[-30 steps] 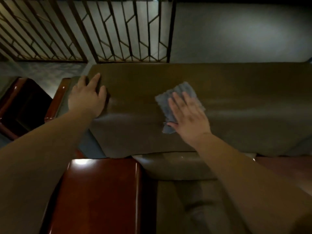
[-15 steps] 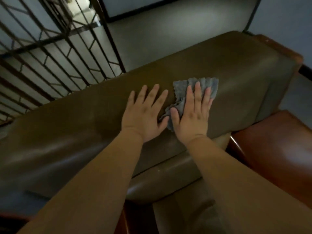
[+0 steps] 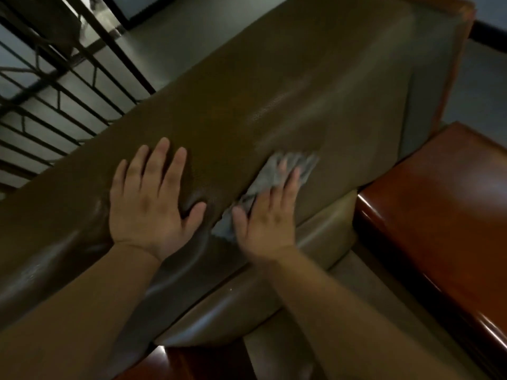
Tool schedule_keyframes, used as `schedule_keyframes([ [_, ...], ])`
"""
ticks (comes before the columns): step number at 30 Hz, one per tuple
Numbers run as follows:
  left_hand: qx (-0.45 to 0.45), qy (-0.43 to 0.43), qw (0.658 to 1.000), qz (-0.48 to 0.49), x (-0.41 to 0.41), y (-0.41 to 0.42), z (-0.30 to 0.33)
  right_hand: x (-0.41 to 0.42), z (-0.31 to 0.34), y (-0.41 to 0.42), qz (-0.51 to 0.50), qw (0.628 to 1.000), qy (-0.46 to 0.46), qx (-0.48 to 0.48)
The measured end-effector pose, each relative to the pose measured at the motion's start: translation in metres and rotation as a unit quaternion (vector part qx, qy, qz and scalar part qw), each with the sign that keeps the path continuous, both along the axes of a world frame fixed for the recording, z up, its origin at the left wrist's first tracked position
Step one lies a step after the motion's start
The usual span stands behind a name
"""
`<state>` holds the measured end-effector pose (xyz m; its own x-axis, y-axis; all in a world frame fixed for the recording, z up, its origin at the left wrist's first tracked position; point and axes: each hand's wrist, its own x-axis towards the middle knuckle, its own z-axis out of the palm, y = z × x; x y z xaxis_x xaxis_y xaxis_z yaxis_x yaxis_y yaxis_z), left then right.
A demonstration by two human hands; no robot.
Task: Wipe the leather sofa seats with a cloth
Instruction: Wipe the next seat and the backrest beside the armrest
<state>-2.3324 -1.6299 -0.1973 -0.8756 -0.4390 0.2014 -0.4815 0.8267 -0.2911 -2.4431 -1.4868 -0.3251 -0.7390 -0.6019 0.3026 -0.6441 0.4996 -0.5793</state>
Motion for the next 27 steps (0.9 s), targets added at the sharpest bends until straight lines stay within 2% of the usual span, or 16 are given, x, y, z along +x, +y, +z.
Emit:
schedule_keyframes([
  [2, -0.003, 0.010, 1.000, 0.003, 0.000, -0.001, -0.002, -0.064, 0.026, -0.002, -0.090, 0.993, 0.036, -0.067],
  [5, -0.013, 0.014, 1.000, 0.003, 0.000, -0.001, -0.005, -0.110, 0.065, -0.011, -0.200, 0.970, -0.007, -0.138],
  [7, -0.018, 0.013, 1.000, 0.000, 0.002, -0.002, -0.005, -0.079, 0.059, -0.016, -0.149, 0.980, -0.007, -0.128],
  [9, -0.021, 0.013, 1.000, -0.006, 0.002, -0.001, -0.004, -0.022, 0.033, -0.009, -0.028, 0.997, 0.020, -0.076],
  [11, -0.018, 0.001, 1.000, 0.001, 0.002, 0.001, -0.002, 0.003, 0.009, 0.007, 0.049, 0.997, 0.062, -0.024],
  [13, -0.014, -0.018, 0.999, 0.026, 0.000, 0.003, 0.003, -0.028, 0.010, 0.017, 0.095, 0.987, 0.126, 0.022],
  [15, -0.008, -0.038, 0.998, 0.051, -0.004, 0.008, 0.008, -0.078, 0.027, 0.030, 0.088, 0.980, 0.157, 0.078],
  [18, 0.003, -0.057, 0.996, 0.075, -0.006, 0.020, 0.020, -0.140, 0.059, 0.048, -0.008, 0.999, 0.016, 0.048],
  [21, 0.056, -0.058, 0.992, 0.100, -0.012, 0.037, 0.040, -0.135, 0.066, 0.041, -0.034, 0.993, -0.105, 0.049],
  [24, 0.067, -0.046, 0.997, -0.005, -0.070, 0.048, 0.060, -0.090, 0.050, 0.037, -0.007, 0.985, -0.146, 0.087],
  [27, 0.093, -0.095, 0.981, -0.144, -0.182, 0.057, 0.057, -0.077, 0.044, 0.046, 0.027, 0.968, -0.241, 0.073],
])
